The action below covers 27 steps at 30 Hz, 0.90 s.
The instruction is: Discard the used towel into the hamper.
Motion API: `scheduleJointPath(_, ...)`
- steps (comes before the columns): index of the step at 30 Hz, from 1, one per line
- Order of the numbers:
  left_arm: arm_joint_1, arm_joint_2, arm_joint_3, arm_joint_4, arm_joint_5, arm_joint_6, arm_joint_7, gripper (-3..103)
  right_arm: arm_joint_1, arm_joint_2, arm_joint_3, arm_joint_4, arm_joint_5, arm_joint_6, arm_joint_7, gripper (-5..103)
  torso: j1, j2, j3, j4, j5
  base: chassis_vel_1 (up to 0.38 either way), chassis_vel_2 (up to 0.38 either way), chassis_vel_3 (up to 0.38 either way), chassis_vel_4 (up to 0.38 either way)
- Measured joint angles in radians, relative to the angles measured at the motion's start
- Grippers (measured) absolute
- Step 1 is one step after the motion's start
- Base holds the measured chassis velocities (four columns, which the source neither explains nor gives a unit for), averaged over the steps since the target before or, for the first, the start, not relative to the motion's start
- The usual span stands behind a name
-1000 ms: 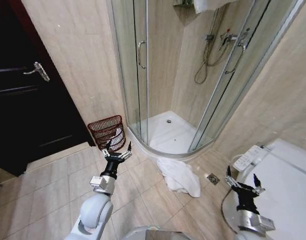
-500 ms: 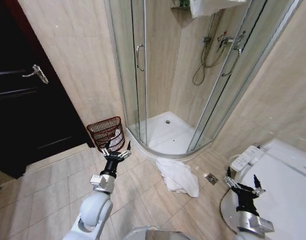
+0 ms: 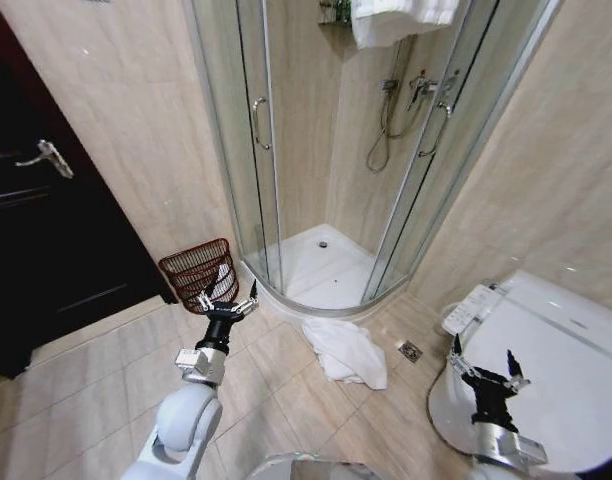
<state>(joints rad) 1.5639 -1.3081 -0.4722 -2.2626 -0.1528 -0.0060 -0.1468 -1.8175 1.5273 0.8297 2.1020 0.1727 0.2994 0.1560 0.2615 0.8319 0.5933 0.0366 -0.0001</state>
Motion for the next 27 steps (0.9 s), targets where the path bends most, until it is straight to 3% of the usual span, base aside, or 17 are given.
scheduleJointPath(14, -0.013, -0.009, 0.01, 0.0, 0.0, 0.017, -0.006, 100, -0.017, -0.006, 0.004, 0.038, 0.023, 0.0, -0.03, 100, 0.026, 0.06, 0.034, -0.0002, 0.0, 0.0, 0.0, 0.0, 0.0)
scheduleJointPath(18, -0.023, 0.006, 0.012, -0.009, -0.005, 0.064, -0.014, 100, -0.017, -0.009, -0.007, 0.079, 0.062, -0.042, -0.058, 100, 0.034, 0.078, 0.045, -0.0002, 0.0001, 0.0, 0.0, 0.0, 0.0)
scheduleJointPath(22, -0.071, 0.034, 0.03, -0.008, -0.022, 0.119, -0.069, 100, 0.017, -0.001, -0.026, 0.15, 0.07, -0.113, -0.097, 100, 0.045, 0.103, 0.058, 0.0, 0.0, -0.013, -0.013, -0.026, -0.011)
scheduleJointPath(27, -0.114, 0.036, -0.002, 0.017, -0.015, 0.126, -0.086, 100, 0.028, 0.001, -0.032, 0.197, 0.069, -0.147, -0.113, 100, 0.053, 0.122, 0.069, -0.0001, -0.0002, 0.0, 0.0, 0.0, 0.0)
